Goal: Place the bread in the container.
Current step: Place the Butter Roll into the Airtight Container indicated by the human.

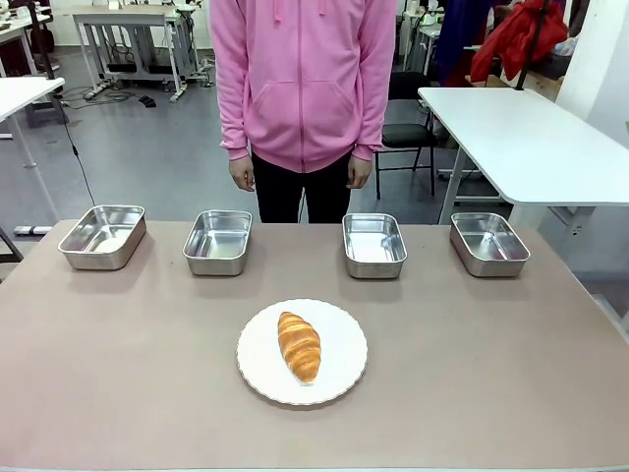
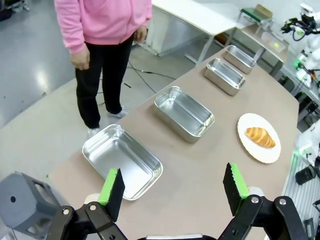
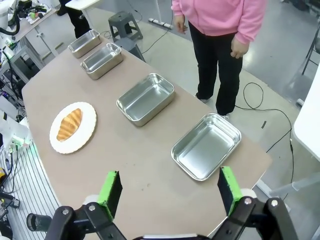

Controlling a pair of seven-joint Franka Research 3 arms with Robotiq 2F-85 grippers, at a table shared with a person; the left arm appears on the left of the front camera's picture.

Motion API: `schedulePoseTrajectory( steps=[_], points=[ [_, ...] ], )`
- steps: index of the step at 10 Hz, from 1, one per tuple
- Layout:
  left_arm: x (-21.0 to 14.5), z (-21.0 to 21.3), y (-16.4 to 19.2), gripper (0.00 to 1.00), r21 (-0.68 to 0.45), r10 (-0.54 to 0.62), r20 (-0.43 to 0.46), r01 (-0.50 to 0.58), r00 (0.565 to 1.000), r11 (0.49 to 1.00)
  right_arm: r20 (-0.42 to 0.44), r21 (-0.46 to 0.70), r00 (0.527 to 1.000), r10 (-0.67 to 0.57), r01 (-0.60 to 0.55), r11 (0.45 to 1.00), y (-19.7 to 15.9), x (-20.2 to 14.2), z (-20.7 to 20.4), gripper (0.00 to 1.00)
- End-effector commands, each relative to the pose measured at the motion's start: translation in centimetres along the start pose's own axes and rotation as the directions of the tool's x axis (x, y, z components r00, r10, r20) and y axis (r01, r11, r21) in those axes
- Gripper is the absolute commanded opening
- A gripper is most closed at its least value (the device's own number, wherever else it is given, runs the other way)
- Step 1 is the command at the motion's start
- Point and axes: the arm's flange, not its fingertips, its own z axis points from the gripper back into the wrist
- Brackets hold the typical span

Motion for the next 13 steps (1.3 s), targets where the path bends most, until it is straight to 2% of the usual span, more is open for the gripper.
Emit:
schedulePoseTrajectory(
  steps=[1, 4, 5, 13],
  points=[
    [0.03, -0.51, -0.75, 1.00, 0.031, 0.053, -0.007, -0.053, 0.999, 0.998, 0.036, -0.011, 0.999, 0.007, -0.007, 1.000, 0.29, -0.03, -0.18, 1.00],
    [0.17, -1.25, -0.62, 1.00, 0.057, 0.083, -0.049, -0.080, 0.995, 0.995, 0.005, -0.002, 1.000, -0.001, 0.001, 1.000, 0.06, 0.08, 0.11, 1.00],
    [0.18, -0.32, -0.02, 1.00, 0.034, 0.052, -0.007, -0.052, 0.999, 0.998, 0.005, -0.002, 1.000, -0.001, 0.001, 1.000, 0.06, 0.08, 0.11, 1.00],
    [0.18, -0.32, -0.02, 1.00, 0.034, 0.052, -0.007, -0.052, 0.999, 0.998, 0.005, -0.002, 1.000, -0.001, 0.001, 1.000, 0.06, 0.08, 0.11, 1.00]
  ],
)
